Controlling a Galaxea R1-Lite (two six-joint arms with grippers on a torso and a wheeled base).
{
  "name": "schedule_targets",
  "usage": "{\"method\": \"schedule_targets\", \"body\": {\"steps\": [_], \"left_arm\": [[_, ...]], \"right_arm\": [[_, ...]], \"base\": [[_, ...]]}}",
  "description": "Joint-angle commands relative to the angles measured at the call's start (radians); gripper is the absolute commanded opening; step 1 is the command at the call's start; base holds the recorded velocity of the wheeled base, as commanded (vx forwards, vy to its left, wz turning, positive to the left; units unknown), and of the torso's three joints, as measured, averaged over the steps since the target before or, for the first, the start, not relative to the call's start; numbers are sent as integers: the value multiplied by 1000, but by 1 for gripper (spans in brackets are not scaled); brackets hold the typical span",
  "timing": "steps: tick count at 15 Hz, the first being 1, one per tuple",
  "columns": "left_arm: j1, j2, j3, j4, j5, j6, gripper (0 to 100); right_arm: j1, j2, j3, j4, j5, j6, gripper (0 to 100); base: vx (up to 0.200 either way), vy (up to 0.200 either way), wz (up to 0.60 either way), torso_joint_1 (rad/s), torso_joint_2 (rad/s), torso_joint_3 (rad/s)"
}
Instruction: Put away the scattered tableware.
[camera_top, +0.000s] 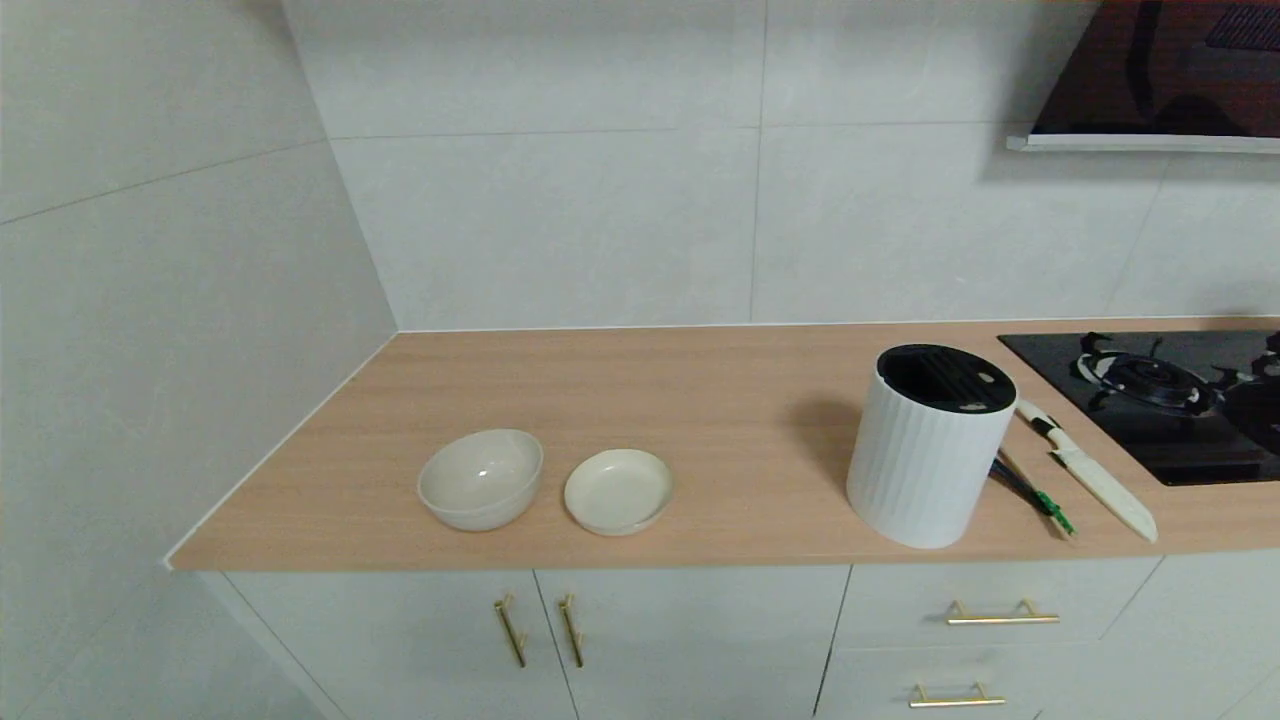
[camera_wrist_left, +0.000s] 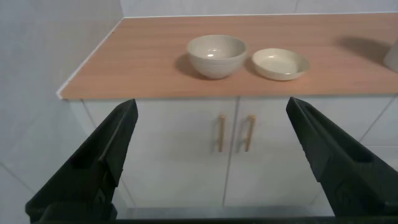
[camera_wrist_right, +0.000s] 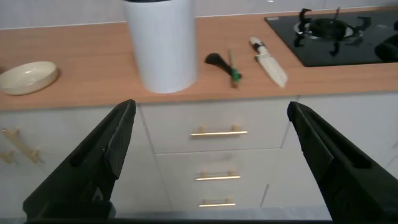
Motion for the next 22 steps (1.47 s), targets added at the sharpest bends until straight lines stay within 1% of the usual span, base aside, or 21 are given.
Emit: {"method": "schedule_targets", "body": {"steps": [1,12,22], "left_arm": [[0,0,0,0,0,0,100],[0,0,0,1,0,0,100],[0,0,0,0,0,0,100]], "right_arm": [[0,1,0,0,0,0,100],[0,1,0,0,0,0,100],[0,1,0,0,0,1,100]], "base": [[0,200,0,2,2,2],[0,200,0,1,4,4],[0,0,0,0,0,0]]}}
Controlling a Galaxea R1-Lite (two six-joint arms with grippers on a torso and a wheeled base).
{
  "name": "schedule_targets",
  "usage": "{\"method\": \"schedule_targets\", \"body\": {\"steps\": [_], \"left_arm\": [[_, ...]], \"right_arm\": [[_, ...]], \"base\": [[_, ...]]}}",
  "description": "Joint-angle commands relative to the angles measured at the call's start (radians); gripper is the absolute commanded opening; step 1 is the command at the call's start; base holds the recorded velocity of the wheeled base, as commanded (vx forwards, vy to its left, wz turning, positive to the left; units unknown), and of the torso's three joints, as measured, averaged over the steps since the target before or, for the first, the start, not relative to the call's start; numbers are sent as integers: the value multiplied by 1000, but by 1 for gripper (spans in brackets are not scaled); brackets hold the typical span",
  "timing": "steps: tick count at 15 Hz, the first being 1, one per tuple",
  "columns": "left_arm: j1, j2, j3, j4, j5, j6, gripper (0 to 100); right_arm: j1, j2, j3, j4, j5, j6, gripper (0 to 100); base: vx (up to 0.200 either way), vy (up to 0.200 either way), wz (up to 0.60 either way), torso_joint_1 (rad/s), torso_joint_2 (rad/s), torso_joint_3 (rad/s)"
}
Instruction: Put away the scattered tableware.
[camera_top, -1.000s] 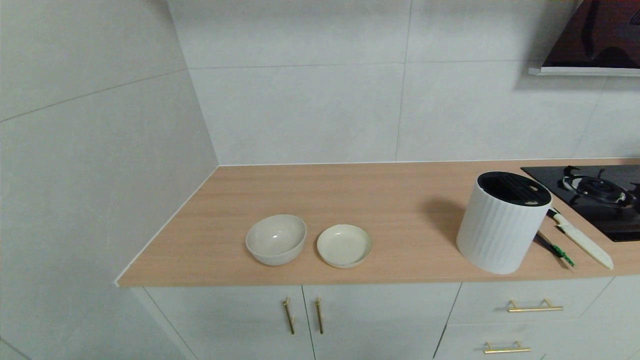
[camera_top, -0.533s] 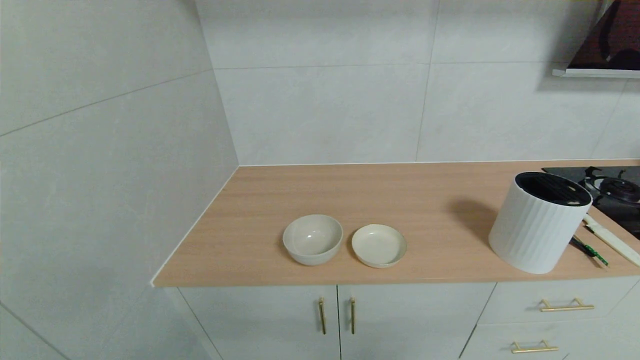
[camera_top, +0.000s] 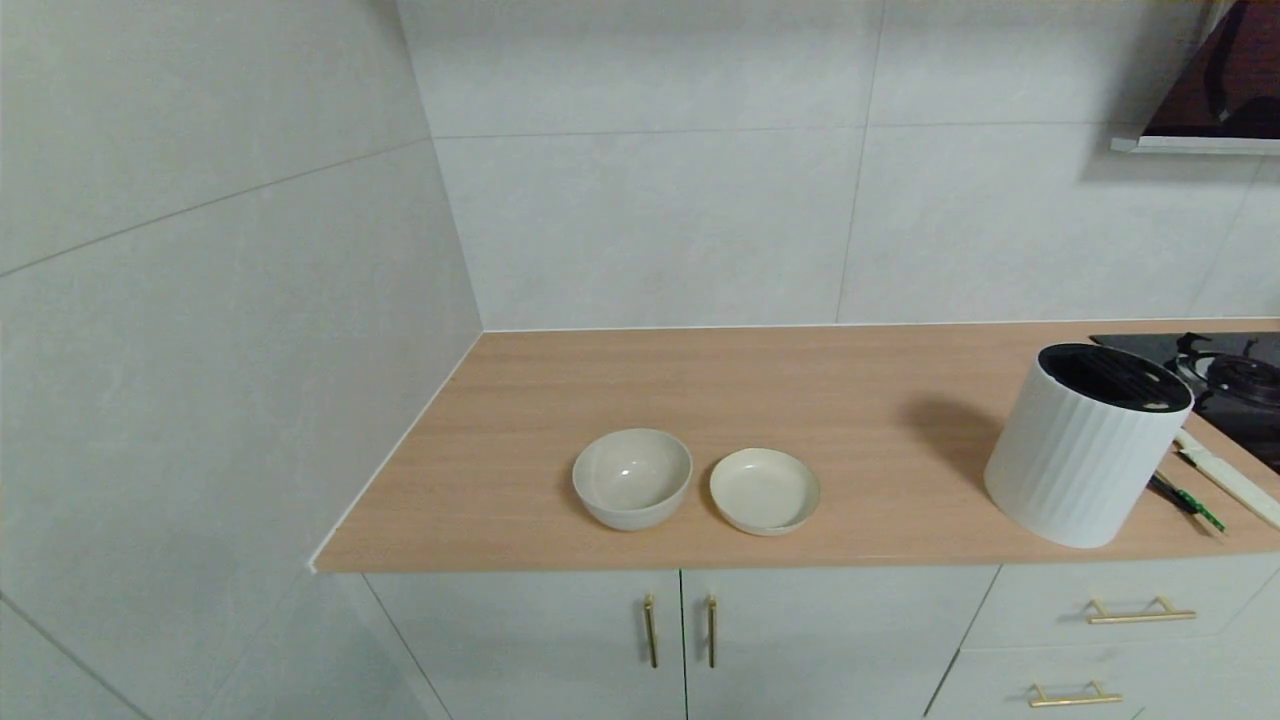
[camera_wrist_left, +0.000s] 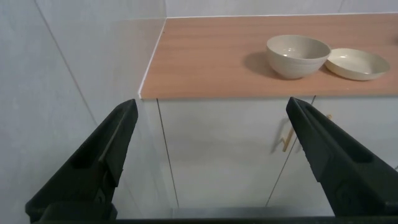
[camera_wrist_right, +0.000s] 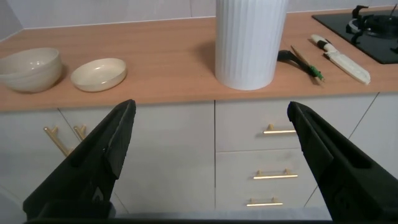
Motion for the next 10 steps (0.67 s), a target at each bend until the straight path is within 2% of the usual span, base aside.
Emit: {"method": "schedule_targets", "body": {"steps": [1,4,10], "left_arm": [[0,0,0,-1,-1,0,100],[0,0,0,-1,-1,2,100],[0,0,0,-1,-1,2,100]], "right_arm": [[0,1,0,1,-1,1,100],[0,1,0,0,0,-1,100],[0,1,0,0,0,-1,100]], "base": [[0,0,0,0,0,0],[0,0,0,-32,66,30],[0,0,0,-194,424,227]]}}
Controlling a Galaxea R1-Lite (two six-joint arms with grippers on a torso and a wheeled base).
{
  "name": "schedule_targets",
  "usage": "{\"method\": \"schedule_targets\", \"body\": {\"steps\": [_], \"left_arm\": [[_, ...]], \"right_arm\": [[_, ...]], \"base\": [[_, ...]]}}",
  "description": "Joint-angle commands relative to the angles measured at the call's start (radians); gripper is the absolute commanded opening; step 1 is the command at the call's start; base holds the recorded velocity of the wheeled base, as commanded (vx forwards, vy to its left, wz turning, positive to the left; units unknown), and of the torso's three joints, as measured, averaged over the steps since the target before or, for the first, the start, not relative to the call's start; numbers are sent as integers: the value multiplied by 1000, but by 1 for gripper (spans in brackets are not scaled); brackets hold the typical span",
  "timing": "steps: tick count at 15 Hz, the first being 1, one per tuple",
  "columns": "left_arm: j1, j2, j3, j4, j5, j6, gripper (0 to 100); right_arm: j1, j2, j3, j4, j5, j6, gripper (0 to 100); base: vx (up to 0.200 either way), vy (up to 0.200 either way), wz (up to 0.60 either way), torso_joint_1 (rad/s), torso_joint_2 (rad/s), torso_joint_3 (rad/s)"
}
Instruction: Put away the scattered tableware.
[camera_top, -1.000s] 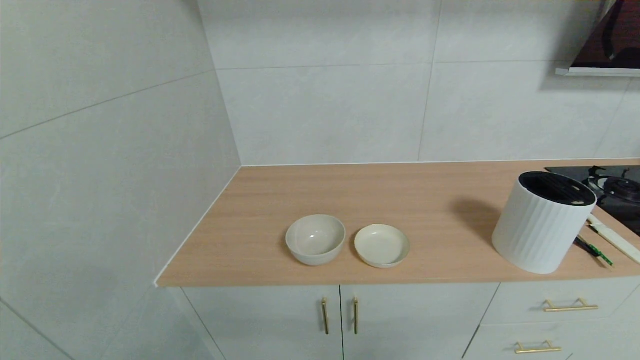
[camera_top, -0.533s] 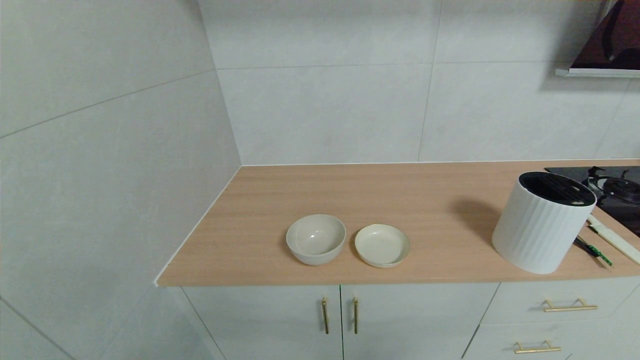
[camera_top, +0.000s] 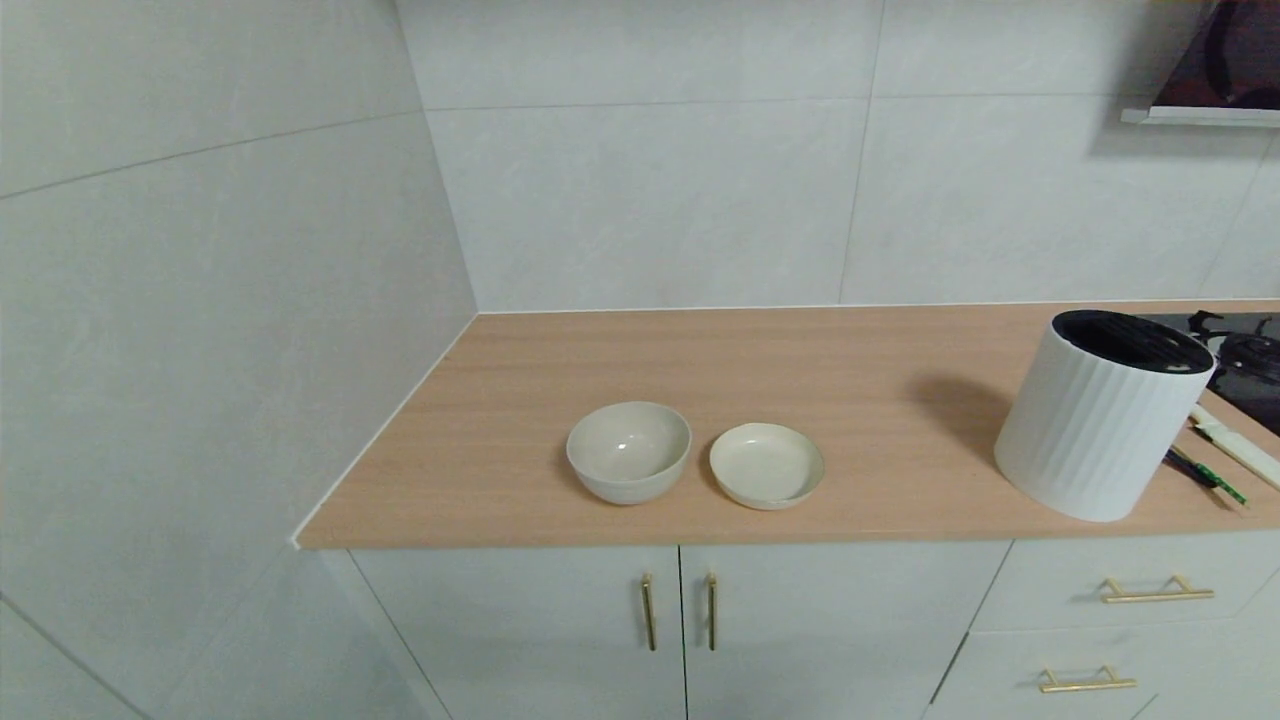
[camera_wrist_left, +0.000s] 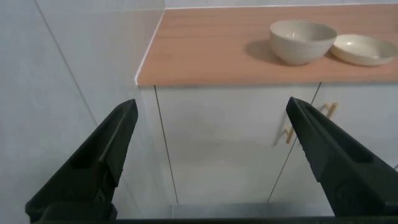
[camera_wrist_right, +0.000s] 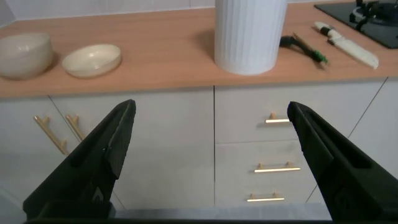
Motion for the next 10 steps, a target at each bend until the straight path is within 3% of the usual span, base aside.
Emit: {"method": "schedule_targets", "body": {"steps": [1,10], "left_arm": [[0,0,0,0,0,0,100],[0,0,0,0,0,0,100]], "right_arm": [[1,1,0,0,0,0,100],[1,1,0,0,0,0,100]], "base": [[0,0,0,-261,559,290],[0,0,0,-237,537,298]]}}
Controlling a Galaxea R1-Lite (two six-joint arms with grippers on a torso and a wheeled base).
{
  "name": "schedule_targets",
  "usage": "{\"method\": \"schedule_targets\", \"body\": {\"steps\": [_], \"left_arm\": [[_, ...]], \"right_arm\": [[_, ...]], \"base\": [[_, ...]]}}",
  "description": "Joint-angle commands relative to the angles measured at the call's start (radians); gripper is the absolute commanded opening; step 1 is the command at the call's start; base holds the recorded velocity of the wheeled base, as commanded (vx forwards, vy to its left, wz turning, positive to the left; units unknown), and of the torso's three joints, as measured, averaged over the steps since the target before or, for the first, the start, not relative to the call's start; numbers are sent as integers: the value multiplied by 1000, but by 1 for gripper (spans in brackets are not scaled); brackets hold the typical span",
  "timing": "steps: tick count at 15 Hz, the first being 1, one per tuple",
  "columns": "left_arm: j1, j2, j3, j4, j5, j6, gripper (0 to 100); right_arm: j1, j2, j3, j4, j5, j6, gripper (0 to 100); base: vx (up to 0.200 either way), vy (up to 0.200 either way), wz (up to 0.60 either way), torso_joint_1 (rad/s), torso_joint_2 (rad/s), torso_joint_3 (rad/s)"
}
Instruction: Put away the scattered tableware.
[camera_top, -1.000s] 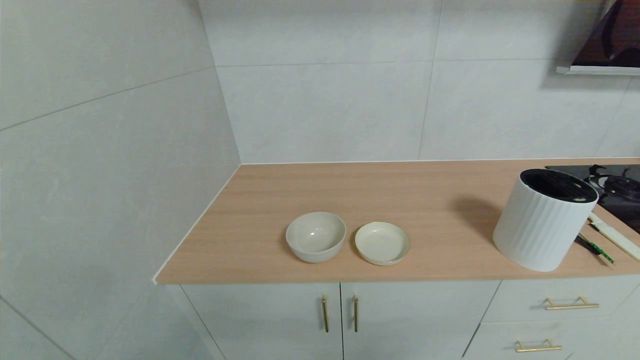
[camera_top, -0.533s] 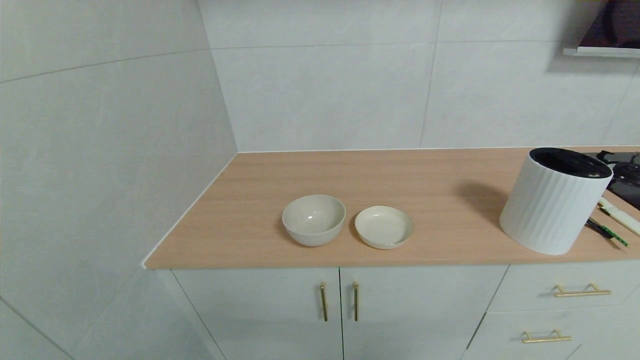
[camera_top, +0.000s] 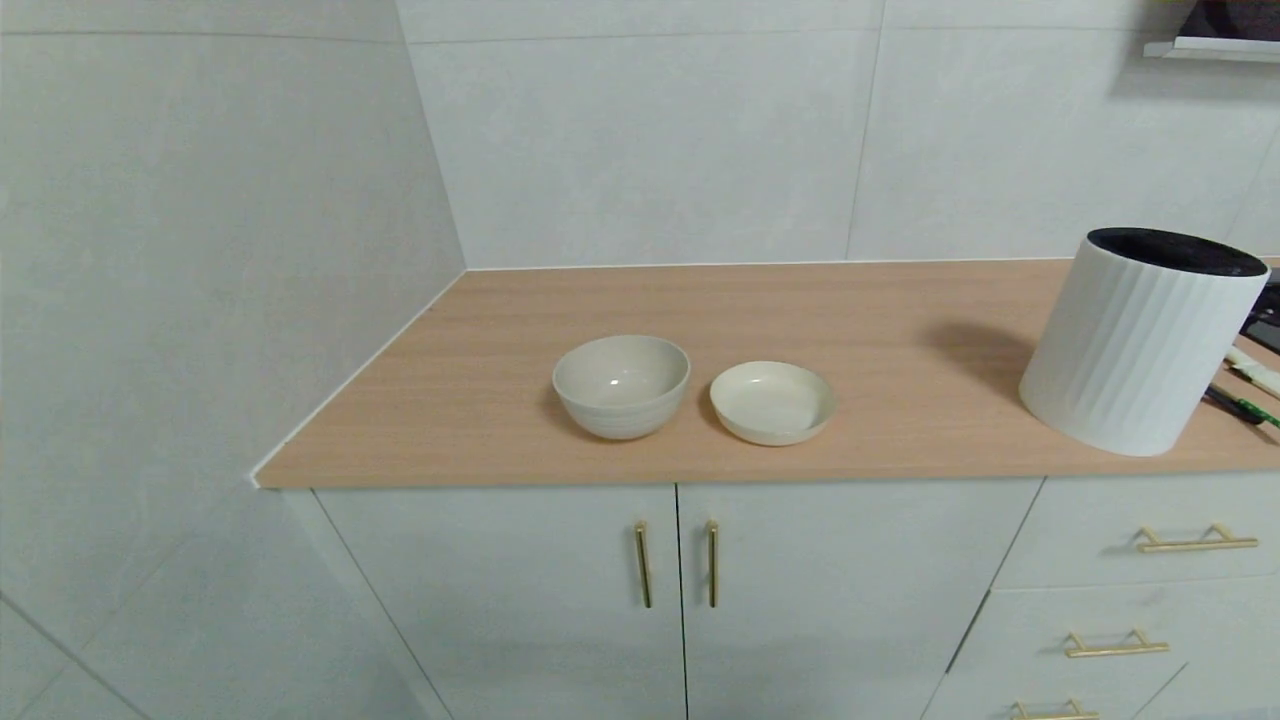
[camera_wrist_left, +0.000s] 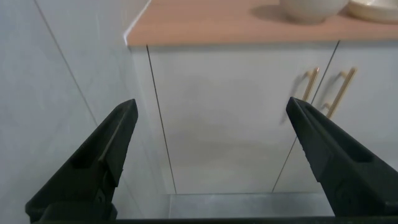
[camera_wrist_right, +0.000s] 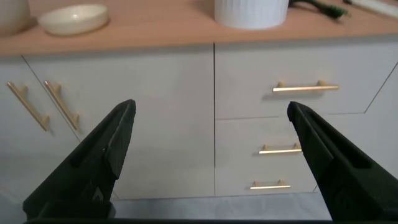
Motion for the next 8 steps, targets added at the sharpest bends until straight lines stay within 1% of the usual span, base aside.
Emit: {"method": "schedule_targets", "body": {"steps": [1,8], "left_arm": [[0,0,0,0,0,0,100],[0,0,0,0,0,0,100]], "right_arm": [[1,1,0,0,0,0,100],[1,1,0,0,0,0,100]], "base": [[0,0,0,-217,496,290],[0,0,0,-193,484,290]]}}
